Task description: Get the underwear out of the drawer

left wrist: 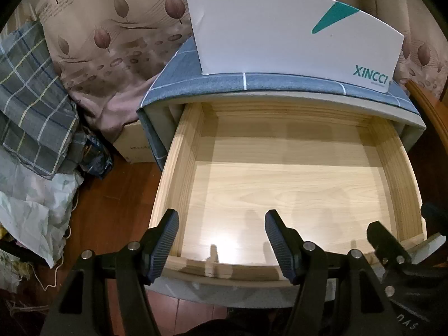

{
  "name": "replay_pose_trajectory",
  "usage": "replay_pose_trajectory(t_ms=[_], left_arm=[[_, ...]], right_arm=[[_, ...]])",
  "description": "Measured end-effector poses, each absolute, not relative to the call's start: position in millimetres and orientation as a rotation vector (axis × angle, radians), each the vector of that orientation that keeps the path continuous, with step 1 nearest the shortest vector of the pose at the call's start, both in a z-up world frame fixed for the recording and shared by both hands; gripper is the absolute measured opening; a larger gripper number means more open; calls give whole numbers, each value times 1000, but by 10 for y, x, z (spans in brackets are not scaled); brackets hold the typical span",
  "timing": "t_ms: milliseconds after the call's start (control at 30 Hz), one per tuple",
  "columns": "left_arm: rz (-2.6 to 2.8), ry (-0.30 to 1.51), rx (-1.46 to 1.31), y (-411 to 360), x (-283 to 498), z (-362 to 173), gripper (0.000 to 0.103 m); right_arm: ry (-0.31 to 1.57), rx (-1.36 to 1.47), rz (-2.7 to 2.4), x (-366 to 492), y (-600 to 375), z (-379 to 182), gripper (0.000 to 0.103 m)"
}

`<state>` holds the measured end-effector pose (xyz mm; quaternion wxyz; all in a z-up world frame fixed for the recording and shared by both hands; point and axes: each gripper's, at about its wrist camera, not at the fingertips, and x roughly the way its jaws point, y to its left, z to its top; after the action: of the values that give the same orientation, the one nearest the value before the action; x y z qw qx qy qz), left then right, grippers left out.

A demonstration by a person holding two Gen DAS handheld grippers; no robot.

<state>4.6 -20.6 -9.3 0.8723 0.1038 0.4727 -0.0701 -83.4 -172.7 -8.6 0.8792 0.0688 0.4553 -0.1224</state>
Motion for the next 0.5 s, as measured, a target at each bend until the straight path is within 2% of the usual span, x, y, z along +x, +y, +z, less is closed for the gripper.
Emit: replay_pose_trajectory(t_ms=[500], left_arm=[[-149, 979, 233, -237, 19, -85, 66]], right_arm=[[990, 141, -242, -794, -1695, -181, 102]])
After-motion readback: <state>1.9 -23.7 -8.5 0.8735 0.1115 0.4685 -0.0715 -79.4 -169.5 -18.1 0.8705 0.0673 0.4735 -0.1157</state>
